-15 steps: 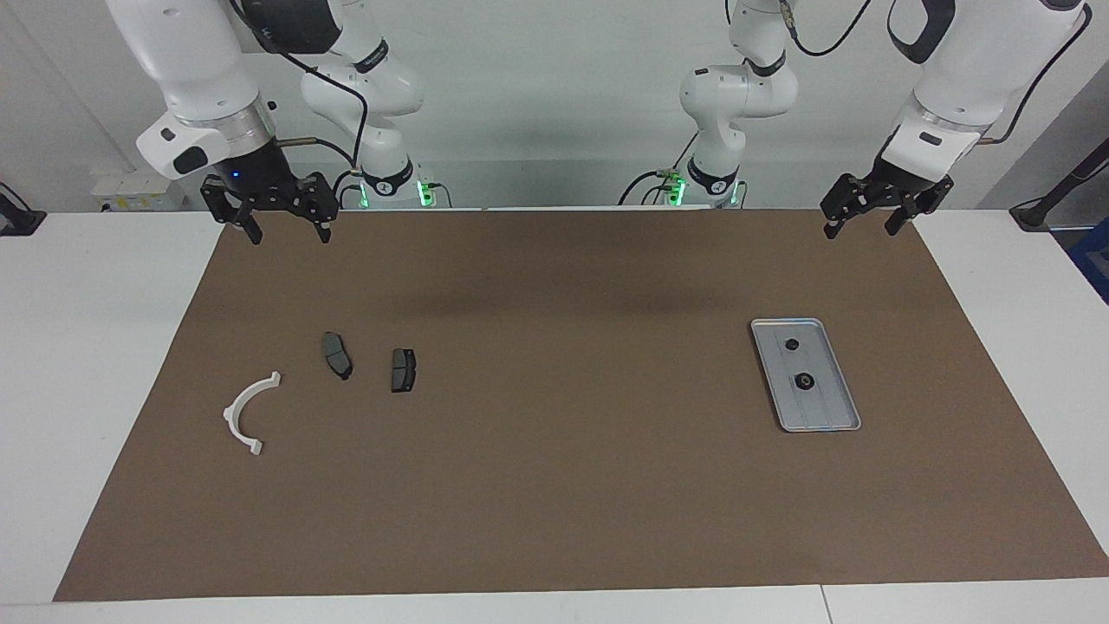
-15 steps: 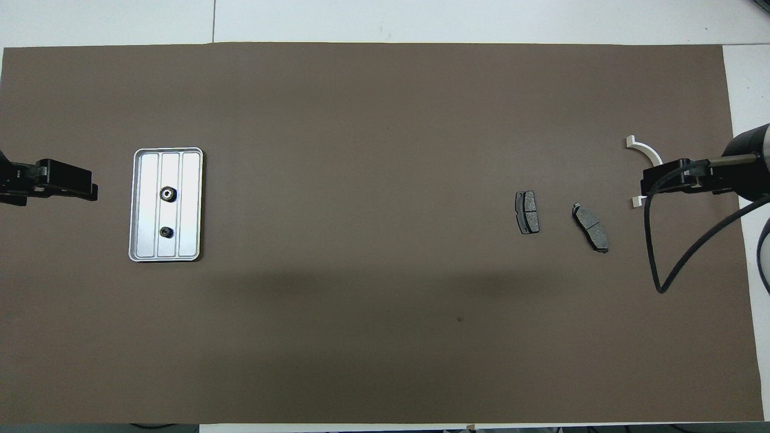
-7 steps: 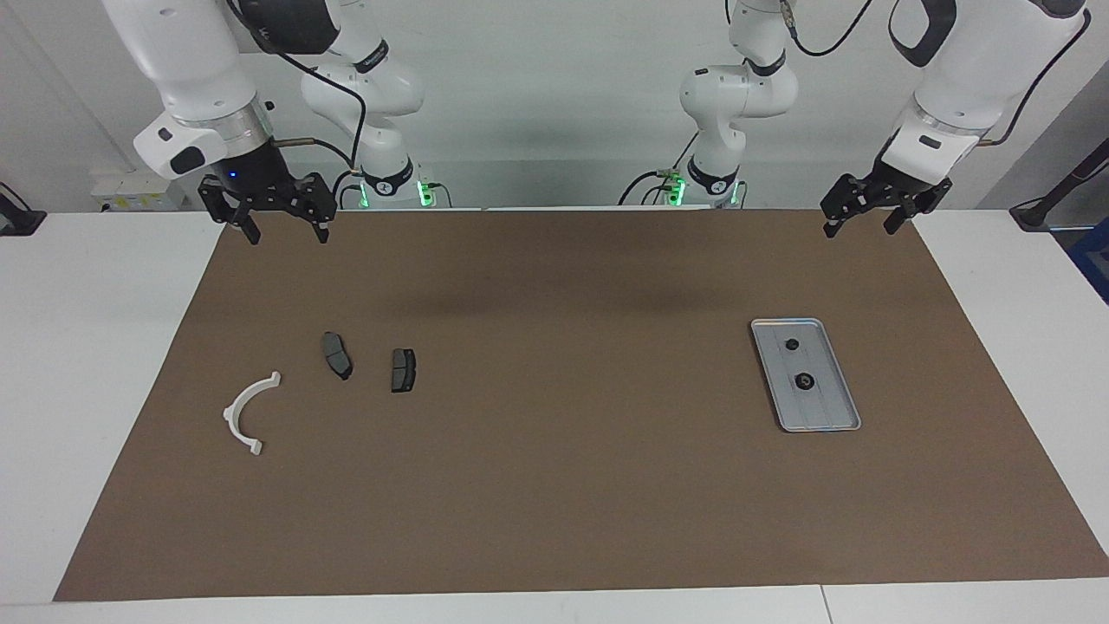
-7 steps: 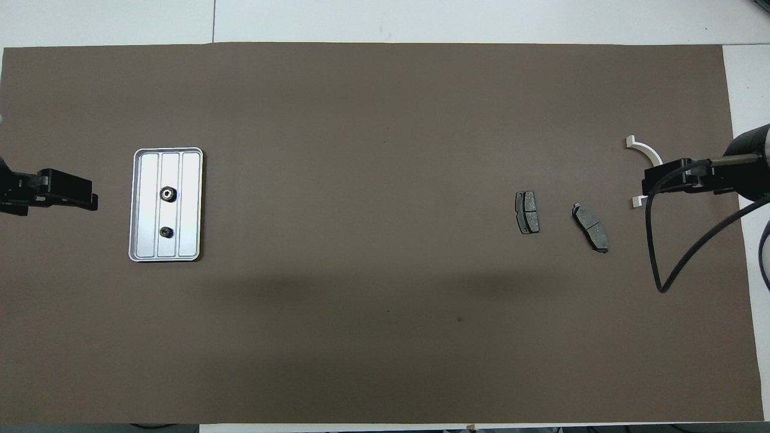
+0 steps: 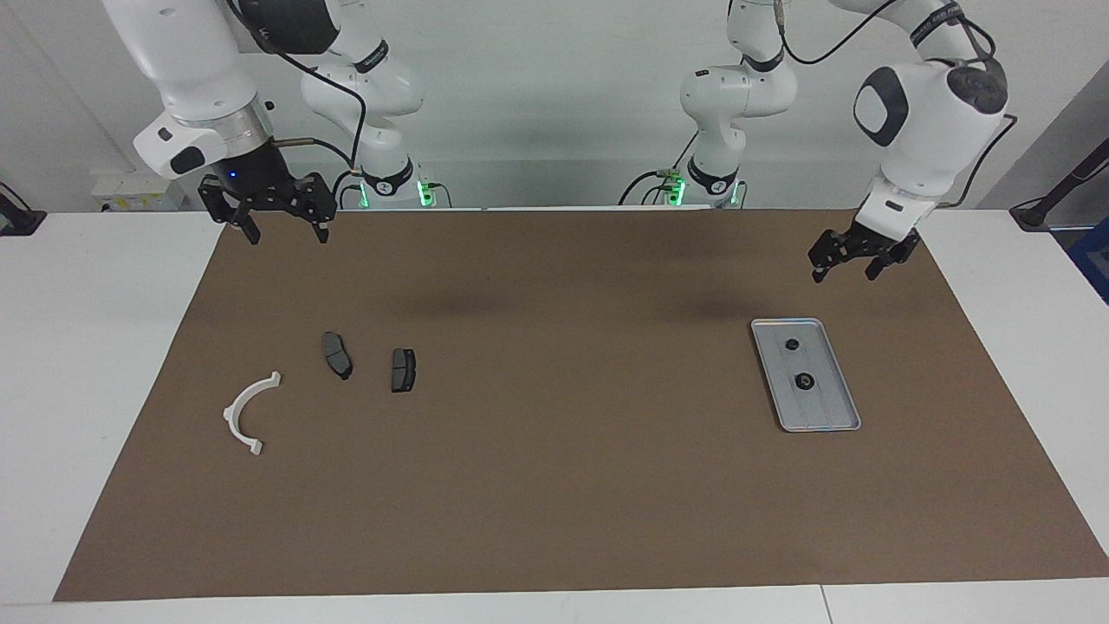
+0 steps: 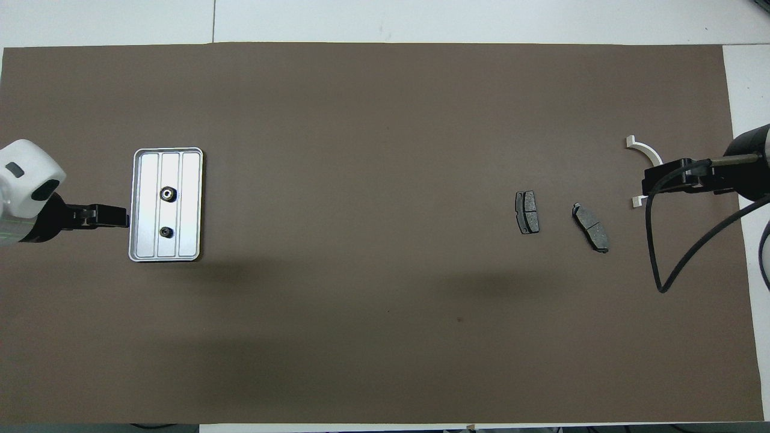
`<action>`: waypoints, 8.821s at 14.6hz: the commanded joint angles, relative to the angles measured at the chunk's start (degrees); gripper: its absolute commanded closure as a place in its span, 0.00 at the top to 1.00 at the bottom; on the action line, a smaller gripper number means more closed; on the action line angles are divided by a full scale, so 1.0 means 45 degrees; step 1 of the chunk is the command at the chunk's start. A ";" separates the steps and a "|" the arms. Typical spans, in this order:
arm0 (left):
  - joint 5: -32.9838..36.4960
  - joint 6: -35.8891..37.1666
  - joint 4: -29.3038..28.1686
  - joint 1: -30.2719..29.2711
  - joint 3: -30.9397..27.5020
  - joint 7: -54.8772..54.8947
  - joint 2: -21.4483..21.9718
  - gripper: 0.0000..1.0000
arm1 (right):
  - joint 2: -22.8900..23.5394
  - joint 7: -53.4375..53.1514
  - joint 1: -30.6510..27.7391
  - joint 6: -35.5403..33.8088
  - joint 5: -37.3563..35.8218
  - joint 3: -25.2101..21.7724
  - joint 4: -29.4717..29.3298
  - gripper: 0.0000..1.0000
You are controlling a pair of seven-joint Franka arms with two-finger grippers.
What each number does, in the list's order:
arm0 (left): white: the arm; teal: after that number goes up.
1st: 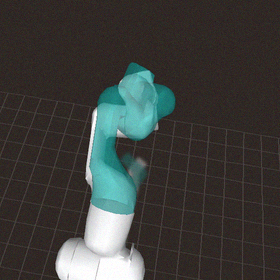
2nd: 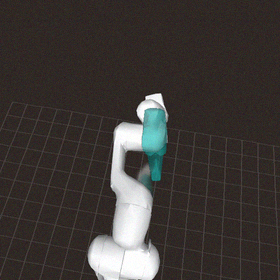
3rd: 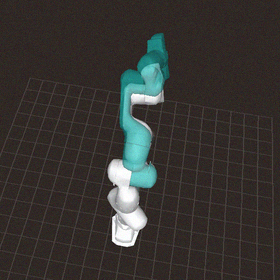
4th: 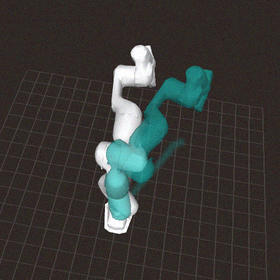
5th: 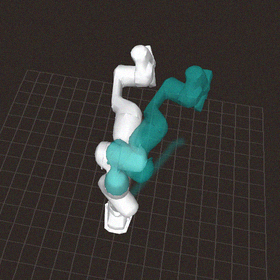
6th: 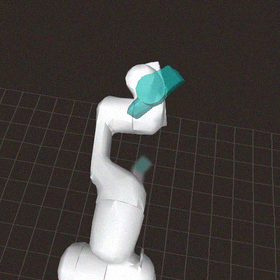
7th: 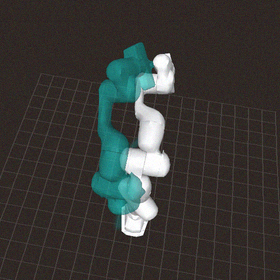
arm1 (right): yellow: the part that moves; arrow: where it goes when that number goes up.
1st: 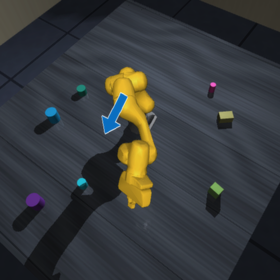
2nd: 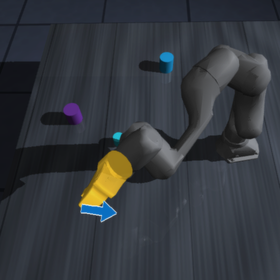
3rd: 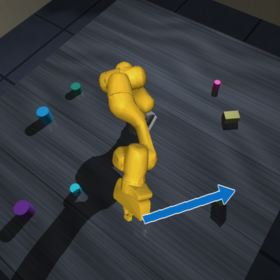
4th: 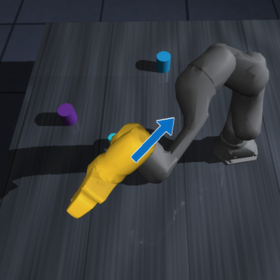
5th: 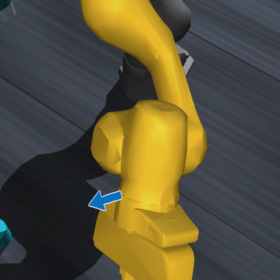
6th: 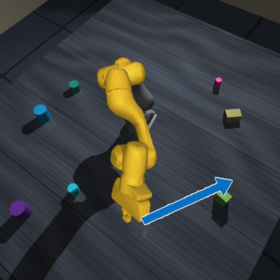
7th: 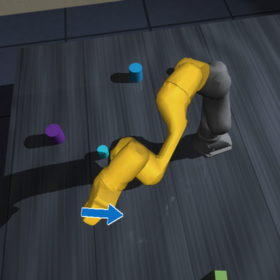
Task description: Place bearing gear from tray to pile
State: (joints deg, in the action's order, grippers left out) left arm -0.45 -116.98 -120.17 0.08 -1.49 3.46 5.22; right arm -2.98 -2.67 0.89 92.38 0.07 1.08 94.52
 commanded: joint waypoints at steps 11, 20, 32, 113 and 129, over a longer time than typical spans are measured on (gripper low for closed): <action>-0.0076 -0.4180 -0.1420 -0.0389 0.0077 0.0539 -0.2487 1.00 | -0.0138 0.0144 -0.0041 0.0721 0.0239 0.0093 0.0187 1.00; -0.0076 -0.4628 -0.2493 -0.0194 0.0097 0.0364 -0.2624 0.95 | -0.0138 0.0086 -0.0061 0.0721 0.0239 0.0073 0.0206 1.00; -0.0135 -0.3913 -0.1466 0.0197 0.0136 -0.0496 -0.2877 0.00 | -0.0236 0.0027 -0.0061 0.0662 0.0239 0.0054 0.0382 1.00; 0.0253 -0.0269 0.4223 0.7105 0.0175 -1.1187 -0.5002 0.00 | 0.6855 0.1152 0.0588 0.2101 -0.0796 0.0073 -0.3607 0.00; 0.0295 -0.4240 0.2621 0.8634 0.0156 -1.3132 -0.6374 0.92 | 0.8280 0.1746 -0.0490 0.8144 -0.0738 0.0073 -0.0614 0.32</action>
State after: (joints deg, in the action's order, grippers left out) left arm 0.15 -134.78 -105.86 37.47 0.31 -54.53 -24.95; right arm 34.86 4.34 -0.37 127.73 -4.03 0.51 90.30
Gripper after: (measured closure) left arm 0.652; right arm 0.758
